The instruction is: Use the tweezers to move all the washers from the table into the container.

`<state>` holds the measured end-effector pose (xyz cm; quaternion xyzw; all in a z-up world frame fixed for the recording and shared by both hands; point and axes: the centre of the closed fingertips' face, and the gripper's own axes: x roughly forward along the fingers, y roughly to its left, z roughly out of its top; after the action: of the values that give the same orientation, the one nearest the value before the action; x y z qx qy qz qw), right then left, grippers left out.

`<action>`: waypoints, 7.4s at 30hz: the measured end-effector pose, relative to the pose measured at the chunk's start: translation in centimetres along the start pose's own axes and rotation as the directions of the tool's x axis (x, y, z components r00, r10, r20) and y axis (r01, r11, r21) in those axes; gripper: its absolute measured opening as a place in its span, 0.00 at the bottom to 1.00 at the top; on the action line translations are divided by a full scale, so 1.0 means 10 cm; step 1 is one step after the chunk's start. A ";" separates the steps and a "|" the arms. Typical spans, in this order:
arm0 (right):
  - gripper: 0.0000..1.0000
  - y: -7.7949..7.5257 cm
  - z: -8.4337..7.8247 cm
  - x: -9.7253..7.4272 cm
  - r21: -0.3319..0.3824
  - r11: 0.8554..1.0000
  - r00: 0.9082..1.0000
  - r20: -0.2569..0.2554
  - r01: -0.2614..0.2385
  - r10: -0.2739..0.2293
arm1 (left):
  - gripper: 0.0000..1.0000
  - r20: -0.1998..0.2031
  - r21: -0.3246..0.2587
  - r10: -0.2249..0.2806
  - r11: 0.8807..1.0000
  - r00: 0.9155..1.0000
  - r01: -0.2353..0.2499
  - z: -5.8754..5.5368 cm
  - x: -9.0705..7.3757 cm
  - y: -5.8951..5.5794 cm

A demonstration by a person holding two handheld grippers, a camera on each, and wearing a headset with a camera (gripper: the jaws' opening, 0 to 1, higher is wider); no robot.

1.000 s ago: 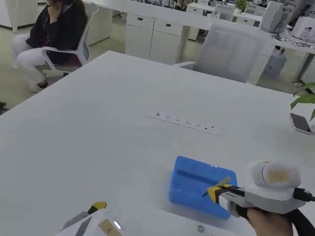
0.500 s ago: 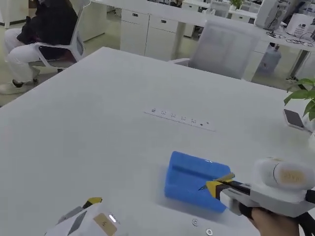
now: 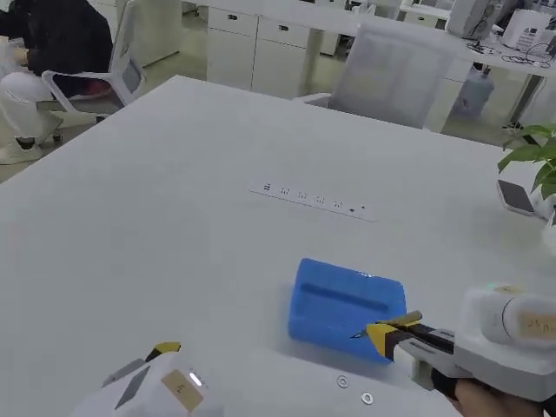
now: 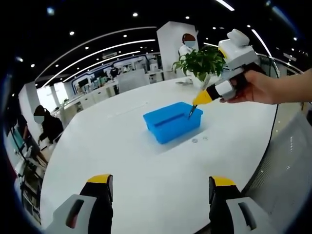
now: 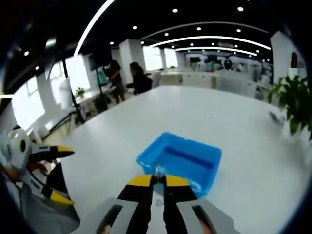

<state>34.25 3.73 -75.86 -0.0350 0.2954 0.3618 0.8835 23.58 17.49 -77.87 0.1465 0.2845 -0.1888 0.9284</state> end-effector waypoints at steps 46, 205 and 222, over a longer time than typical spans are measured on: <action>0.03 -0.06 -0.67 0.31 -0.074 0.997 0.980 -0.199 0.013 -0.028 | 0.81 -0.012 0.012 0.011 1.000 1.000 -0.011 -0.03 0.00 0.02; 0.03 -0.07 -0.49 0.39 0.105 0.985 0.990 -0.040 0.135 -0.131 | 0.18 0.072 -0.121 -0.192 0.972 0.979 0.200 0.36 0.28 -0.28; 0.03 -0.07 -0.45 0.45 0.159 0.976 0.986 -0.096 0.147 -0.133 | 0.17 0.077 -0.121 -0.185 0.974 0.980 0.193 0.35 0.28 -0.25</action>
<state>35.01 4.78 -82.09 0.0025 0.3585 0.2711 0.8933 26.32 13.19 -77.13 0.0529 0.2783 -0.2623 0.9225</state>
